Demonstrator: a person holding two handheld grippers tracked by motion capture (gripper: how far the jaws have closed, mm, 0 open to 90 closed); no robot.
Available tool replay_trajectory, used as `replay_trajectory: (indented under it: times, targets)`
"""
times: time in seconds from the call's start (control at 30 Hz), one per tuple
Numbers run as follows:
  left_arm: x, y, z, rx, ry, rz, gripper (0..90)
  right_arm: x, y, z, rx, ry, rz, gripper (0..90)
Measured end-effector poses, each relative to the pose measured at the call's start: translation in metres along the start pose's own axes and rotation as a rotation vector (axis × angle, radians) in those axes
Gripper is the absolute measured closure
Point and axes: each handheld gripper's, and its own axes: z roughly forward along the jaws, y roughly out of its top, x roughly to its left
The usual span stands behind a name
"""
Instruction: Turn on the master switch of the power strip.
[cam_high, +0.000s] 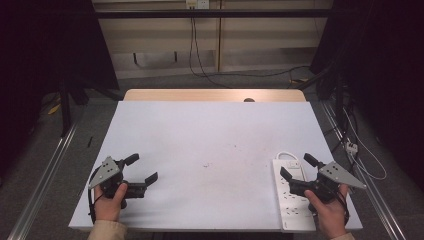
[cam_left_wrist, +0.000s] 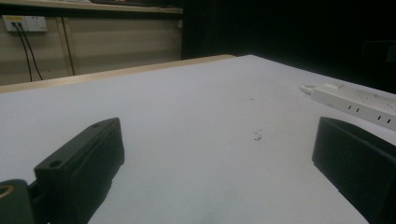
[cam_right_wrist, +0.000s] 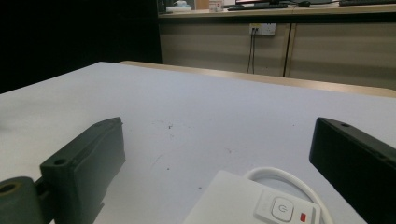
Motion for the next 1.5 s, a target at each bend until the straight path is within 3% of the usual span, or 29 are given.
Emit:
replay_trajectory:
  times: [0.3, 0.7, 0.73, 0.8, 0.83, 1.5]
  targets:
    - [0.001, 0.000, -0.001, -0.002, -0.002, 0.001, 2.1, -0.001, 0.002, 0.004, 0.016, 0.006, -0.001, 5.9]
    - [0.001, 0.000, 0.000, -0.004, -0.005, 0.006, 2.2, -0.012, 0.006, 0.008, 0.049, 0.005, -0.011, 19.1]
    - [0.001, 0.000, 0.000, -0.004, -0.005, 0.006, 2.3, -0.015, 0.007, 0.008, 0.052, 0.013, -0.010, 24.3]
    - [0.001, 0.000, -0.001, 0.000, -0.004, 0.008, 2.3, -0.016, 0.007, 0.009, 0.055, 0.015, -0.009, 26.2]
    - [0.000, 0.000, -0.001, 0.000, -0.004, 0.007, 2.3, -0.017, 0.008, 0.009, 0.063, 0.023, -0.009, 32.2]
    - [0.001, -0.001, -0.001, 0.008, -0.006, 0.015, 2.6, -0.034, 0.009, 0.014, 0.109, 0.035, -0.005, 67.4]
